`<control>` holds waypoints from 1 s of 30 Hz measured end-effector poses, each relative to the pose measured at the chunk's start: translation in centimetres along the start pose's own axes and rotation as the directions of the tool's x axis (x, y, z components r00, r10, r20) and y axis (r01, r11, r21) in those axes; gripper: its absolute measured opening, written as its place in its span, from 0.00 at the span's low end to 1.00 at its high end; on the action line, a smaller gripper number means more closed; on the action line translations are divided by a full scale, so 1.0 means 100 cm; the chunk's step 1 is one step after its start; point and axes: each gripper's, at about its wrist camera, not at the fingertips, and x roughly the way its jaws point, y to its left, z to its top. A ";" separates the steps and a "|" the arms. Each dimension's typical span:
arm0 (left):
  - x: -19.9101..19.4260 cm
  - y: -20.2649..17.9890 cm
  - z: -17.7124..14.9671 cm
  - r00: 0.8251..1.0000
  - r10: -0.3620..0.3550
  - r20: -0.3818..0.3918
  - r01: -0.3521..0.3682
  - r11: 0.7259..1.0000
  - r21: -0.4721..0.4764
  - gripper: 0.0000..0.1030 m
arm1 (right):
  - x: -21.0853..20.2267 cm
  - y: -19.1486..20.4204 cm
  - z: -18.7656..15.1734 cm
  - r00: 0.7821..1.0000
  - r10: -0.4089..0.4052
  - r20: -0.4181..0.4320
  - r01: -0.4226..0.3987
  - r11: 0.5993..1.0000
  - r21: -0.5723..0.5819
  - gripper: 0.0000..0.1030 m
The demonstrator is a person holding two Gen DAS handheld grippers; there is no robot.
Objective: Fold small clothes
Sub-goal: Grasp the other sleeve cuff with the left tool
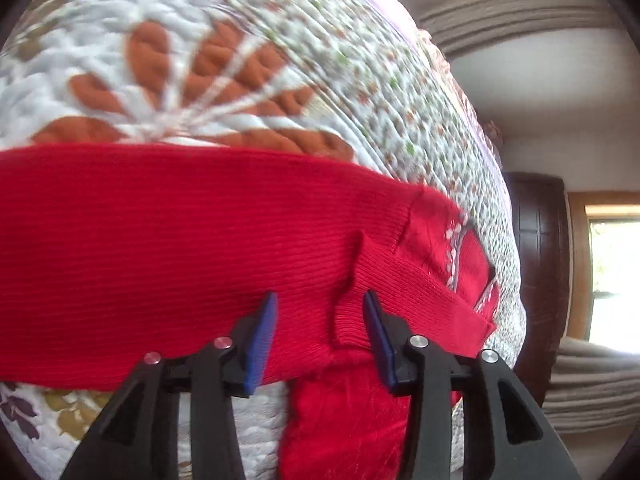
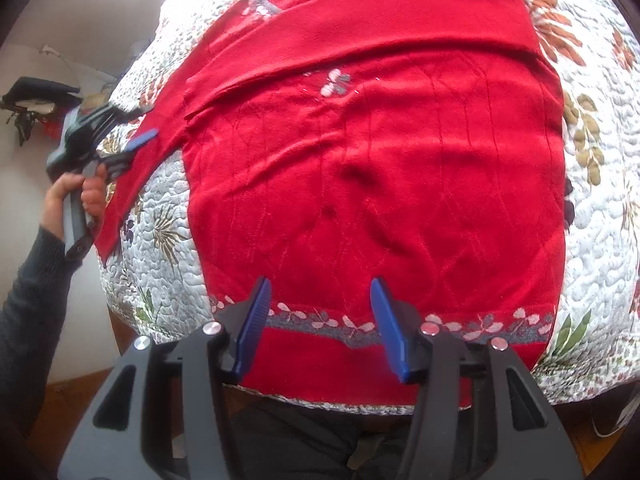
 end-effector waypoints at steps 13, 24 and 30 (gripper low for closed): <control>-0.216 0.257 -0.081 0.874 0.144 0.464 0.184 0.786 -0.591 0.95 | 0.017 0.084 0.022 0.998 0.003 -0.063 -0.017 0.975 -0.222 0.55; -0.208 0.298 -0.051 0.887 0.124 0.444 0.217 0.738 -0.639 0.94 | 0.024 0.125 0.015 0.996 -0.016 -0.092 -0.011 0.957 -0.290 0.56; -0.215 0.296 -0.029 0.899 0.207 0.387 0.106 0.753 -0.650 0.24 | 0.019 0.125 0.016 0.997 -0.014 -0.078 -0.009 0.957 -0.290 0.56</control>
